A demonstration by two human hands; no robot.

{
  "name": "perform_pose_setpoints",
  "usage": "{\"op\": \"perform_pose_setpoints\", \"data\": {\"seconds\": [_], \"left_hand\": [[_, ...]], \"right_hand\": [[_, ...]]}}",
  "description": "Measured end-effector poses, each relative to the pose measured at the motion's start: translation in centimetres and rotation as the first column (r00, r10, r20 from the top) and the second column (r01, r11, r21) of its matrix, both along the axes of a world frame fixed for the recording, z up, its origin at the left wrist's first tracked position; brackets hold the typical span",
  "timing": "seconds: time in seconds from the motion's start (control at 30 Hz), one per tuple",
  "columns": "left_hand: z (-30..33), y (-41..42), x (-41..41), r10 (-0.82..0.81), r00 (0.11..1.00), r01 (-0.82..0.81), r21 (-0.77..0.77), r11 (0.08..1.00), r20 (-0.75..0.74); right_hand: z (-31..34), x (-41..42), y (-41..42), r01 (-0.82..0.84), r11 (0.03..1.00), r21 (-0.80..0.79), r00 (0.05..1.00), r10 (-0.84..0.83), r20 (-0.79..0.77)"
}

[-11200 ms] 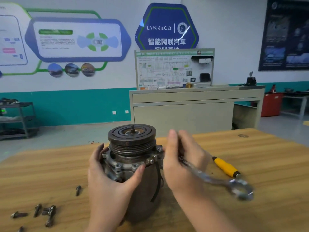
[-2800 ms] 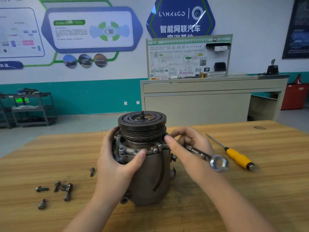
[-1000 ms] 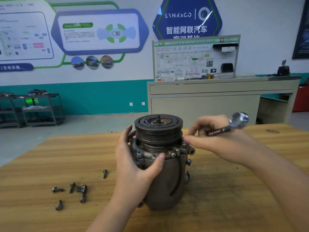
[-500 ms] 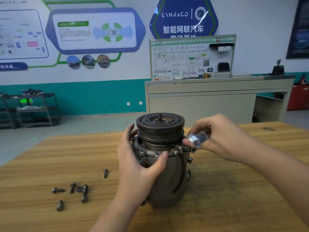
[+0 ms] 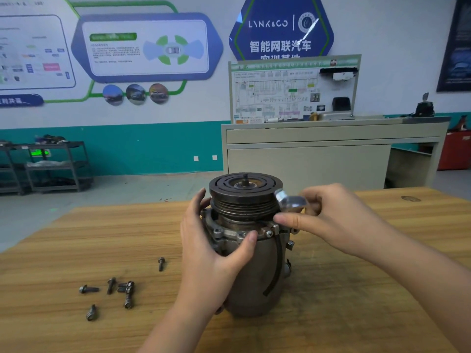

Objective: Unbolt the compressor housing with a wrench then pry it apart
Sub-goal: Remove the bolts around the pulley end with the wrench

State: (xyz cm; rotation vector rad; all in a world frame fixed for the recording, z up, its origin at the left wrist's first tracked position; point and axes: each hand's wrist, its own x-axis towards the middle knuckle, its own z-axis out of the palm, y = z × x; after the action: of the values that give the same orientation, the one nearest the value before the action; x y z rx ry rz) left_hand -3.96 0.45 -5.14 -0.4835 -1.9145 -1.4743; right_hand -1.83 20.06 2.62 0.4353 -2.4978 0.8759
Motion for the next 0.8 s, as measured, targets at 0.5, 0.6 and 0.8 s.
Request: {"op": "perform_pose_setpoints", "data": {"seconds": [0.5, 0.6, 0.8], "left_hand": [[3.5, 3.1, 6.0, 0.070, 0.890, -0.224, -0.297, 0.928, -0.451], [2.9, -0.2, 5.7, 0.191, 0.893, -0.338, -0.326, 0.883, -0.408], [0.8, -13.6, -2.7, 0.740, 0.643, -0.455, -0.678, 0.577, 0.197]], "right_hand": [[1.5, 5.5, -1.8, -0.320, 0.897, -0.306, 0.936, 0.349, 0.044], [0.6, 5.5, -0.4, -0.215, 0.950, -0.226, 0.967, 0.240, 0.089], [-5.9, -0.5, 7.5, 0.192, 0.970, -0.149, 0.967, -0.161, 0.196]]}}
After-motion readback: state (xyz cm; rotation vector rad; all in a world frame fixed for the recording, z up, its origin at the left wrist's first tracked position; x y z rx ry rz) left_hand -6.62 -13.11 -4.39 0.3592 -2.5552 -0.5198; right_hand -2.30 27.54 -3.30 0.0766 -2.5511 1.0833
